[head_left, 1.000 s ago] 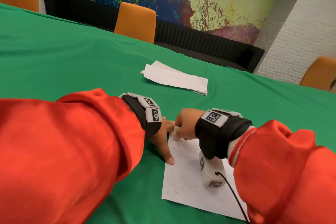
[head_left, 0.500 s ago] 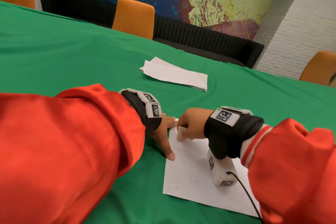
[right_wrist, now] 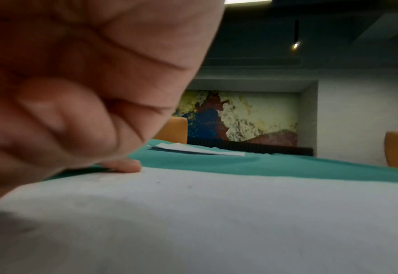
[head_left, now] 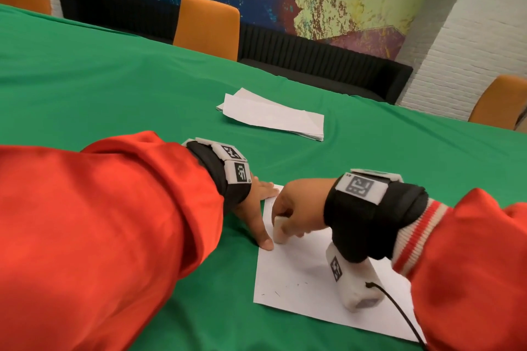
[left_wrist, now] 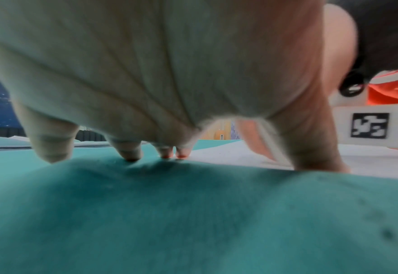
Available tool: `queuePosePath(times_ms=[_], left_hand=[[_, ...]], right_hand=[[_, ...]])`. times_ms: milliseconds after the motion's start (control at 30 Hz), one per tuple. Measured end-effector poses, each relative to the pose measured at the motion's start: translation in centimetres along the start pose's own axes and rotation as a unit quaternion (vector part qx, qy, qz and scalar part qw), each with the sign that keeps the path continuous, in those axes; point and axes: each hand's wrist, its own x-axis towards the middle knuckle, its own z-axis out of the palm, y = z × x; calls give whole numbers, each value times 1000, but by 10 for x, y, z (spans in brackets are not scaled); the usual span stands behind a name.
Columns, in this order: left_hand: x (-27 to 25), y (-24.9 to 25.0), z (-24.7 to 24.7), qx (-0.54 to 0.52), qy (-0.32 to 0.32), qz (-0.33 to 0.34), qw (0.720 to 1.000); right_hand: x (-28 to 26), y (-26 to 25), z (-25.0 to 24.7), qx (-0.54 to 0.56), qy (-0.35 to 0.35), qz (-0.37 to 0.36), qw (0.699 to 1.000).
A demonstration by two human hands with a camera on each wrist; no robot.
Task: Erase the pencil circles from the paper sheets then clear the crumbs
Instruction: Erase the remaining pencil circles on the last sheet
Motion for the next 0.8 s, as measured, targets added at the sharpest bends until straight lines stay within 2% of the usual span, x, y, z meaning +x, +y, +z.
queuePosePath(times_ms=[67,267,500,667,800], left_hand=[[0,0,0,5,-1,-3,1000],[-1,0,0,-3,1,2,1000],[3,-1,1,14,-9,-11,1000],[0,-1,-1,-5,6,-7,1000],[2,-1,0,-13,21,-34,999]], right_hand=[[-1,-2,0,-9,-5,1,1000],[11,10,-7,-5,51,46,998],[-8,-4,2,-16,-6,-9,1000],[2,11,-2,7,58,38,998],[8,23,-3,57,109,70,990]])
